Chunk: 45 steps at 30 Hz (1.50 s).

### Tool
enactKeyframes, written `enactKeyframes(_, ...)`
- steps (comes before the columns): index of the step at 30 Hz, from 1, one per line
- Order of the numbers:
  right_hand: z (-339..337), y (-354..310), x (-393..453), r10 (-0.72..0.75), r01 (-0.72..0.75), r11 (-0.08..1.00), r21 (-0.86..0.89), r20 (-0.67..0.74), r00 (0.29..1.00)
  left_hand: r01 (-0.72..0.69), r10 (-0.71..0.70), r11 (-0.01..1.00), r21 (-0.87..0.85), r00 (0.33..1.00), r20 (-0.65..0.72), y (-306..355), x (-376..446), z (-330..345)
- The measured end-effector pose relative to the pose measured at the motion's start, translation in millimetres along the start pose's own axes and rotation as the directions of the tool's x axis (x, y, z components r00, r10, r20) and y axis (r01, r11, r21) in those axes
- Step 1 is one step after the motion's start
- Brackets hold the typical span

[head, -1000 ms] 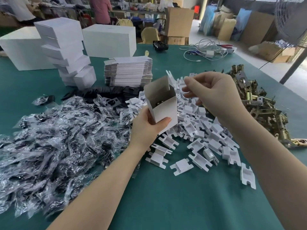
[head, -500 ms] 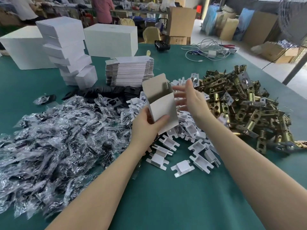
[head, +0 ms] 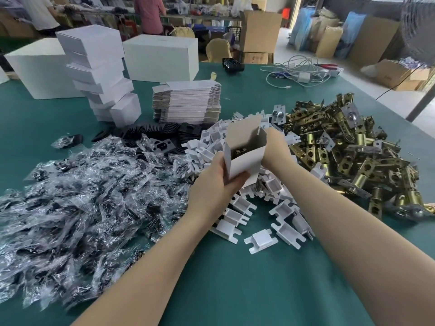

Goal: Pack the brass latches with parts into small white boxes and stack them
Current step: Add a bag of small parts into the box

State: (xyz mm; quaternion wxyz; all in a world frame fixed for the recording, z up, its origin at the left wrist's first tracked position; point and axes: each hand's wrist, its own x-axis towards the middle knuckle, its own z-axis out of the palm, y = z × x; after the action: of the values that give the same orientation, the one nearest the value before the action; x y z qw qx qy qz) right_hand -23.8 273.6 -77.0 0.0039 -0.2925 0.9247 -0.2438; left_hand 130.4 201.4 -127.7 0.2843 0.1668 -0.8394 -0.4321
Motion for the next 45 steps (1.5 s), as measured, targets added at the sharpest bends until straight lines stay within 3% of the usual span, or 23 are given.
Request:
enactKeyframes(2,1,1,-1,0.015,-0.007,0.978,0.206,-0.037,0.999,0.024,-0.023,0.99,-0.14,1.0,0.006,-2,2,-1)
enactKeyframes(4,0,6,-7,0.008,0.029,0.886,0.463,-0.078,0.997,0.049,-0.054,0.967,-0.251,0.998,-0.017,-2,3,-2)
enactKeyframes(9,-14,25,-14,0.059,0.02,0.81,0.587,-0.116,0.991,0.051,-0.107,0.875,-0.481,0.99,-0.089,-5,8,-3)
enactKeyframes(13,-33,26,-24,0.199,-0.064,0.632,0.772,-0.082,0.977,0.027,-0.086,0.884,-0.467,0.991,-0.104,-4,10,-3)
enactKeyframes(16,-49,24,-32,0.181,0.037,0.53,0.847,-0.155,0.971,0.036,-0.079,0.923,-0.383,0.992,-0.098,-9,11,2)
enactKeyframes(17,-52,25,-35,0.141,0.086,0.567,0.819,-0.2,0.97,0.035,-0.078,0.932,-0.361,0.991,-0.105,-10,11,3)
enactKeyframes(19,-50,27,-43,-0.02,0.169,0.781,0.602,-0.245,0.969,0.032,-0.08,0.939,-0.341,0.988,-0.13,-11,11,4)
enactKeyframes(21,-39,28,-51,-0.195,0.217,0.933,0.288,-0.104,0.975,0.041,-0.094,0.94,-0.339,0.985,-0.143,-10,11,4)
enactKeyframes(23,-24,33,-57,-0.265,0.262,0.964,0.049,0.1,0.959,0.046,-0.111,0.933,-0.356,0.98,-0.164,-9,12,3)
enactKeyframes(25,-12,39,-64,-0.285,0.298,0.953,-0.052,0.18,0.942,0.049,-0.122,0.932,-0.36,0.975,-0.184,-10,13,2)
enactKeyframes(30,-10,48,-77,-0.304,0.304,0.953,0.017,0.075,0.95,0.046,-0.122,0.939,-0.341,0.972,-0.203,-11,14,2)
enactKeyframes(35,-26,48,-83,-0.318,0.37,0.928,-0.046,0.42,0.85,0.049,-0.129,0.929,-0.366,0.972,-0.197,-11,14,3)
enactKeyframes(38,-22,43,-85,-0.334,0.424,0.897,-0.128,0.432,0.838,0.047,-0.125,0.926,-0.374,0.974,-0.187,-11,14,3)
enactKeyframes(45,-25,36,-83,-0.302,0.41,0.9,-0.144,0.473,0.828,0.054,-0.116,0.913,-0.403,0.985,-0.131,-9,13,1)
